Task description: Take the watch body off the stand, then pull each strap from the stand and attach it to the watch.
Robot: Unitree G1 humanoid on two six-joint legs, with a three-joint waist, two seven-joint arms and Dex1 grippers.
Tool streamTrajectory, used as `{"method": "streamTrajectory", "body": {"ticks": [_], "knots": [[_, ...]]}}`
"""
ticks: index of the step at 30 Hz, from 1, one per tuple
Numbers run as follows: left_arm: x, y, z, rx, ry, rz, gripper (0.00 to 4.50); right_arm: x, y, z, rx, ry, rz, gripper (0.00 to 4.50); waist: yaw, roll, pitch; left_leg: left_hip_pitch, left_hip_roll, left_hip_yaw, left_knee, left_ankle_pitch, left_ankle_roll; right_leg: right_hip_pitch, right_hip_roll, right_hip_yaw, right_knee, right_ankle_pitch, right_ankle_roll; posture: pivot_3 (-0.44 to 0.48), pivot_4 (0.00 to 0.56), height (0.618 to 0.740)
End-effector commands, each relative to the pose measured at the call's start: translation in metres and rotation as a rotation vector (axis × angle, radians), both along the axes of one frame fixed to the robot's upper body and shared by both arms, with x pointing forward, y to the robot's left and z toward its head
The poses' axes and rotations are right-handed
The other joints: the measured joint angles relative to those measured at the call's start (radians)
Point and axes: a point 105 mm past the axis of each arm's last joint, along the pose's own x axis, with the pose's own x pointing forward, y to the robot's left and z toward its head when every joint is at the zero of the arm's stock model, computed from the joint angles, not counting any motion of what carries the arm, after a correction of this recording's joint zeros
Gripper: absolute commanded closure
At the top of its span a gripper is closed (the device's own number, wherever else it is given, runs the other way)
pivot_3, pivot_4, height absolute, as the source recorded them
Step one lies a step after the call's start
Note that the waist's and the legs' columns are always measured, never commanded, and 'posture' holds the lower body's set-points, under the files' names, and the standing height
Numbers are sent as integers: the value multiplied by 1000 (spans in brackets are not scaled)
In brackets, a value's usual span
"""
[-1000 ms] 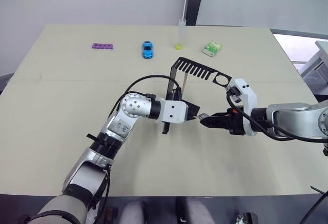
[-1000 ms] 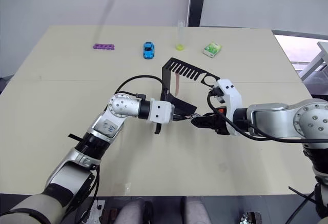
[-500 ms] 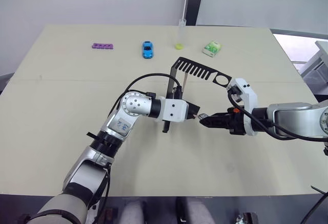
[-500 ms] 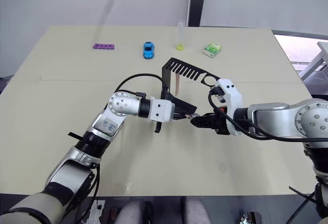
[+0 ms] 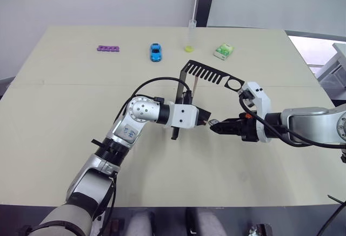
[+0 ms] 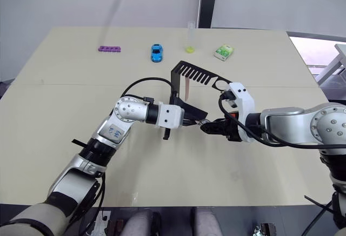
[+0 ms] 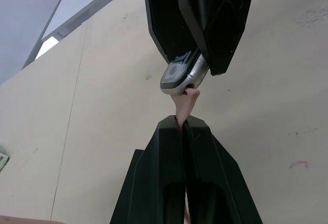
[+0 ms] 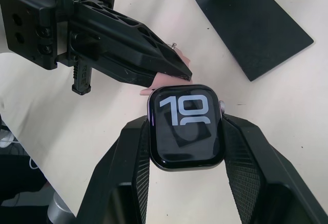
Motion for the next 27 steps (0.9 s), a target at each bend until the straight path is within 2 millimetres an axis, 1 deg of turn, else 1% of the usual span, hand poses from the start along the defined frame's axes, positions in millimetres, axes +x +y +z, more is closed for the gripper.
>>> {"method": "streamTrajectory", "body": {"ticks": [1, 19, 27], "knots": [[-11, -18, 20, -59, -64, -72, 4500, -14, 21, 10, 58, -16, 111, 2947, 0, 0, 0, 0, 0, 0, 0, 0, 0, 0, 0, 0, 0, 0, 0, 0, 150, 740], [-11, -19, 19, -57, -63, -75, 4500, -16, 25, 10, 62, -14, 118, 2947, 0, 0, 0, 0, 0, 0, 0, 0, 0, 0, 0, 0, 0, 0, 0, 0, 150, 740], [-11, -19, 19, -54, -62, -76, 4500, -14, 23, 9, 52, -20, 104, 2947, 0, 0, 0, 0, 0, 0, 0, 0, 0, 0, 0, 0, 0, 0, 0, 0, 150, 740]]}}
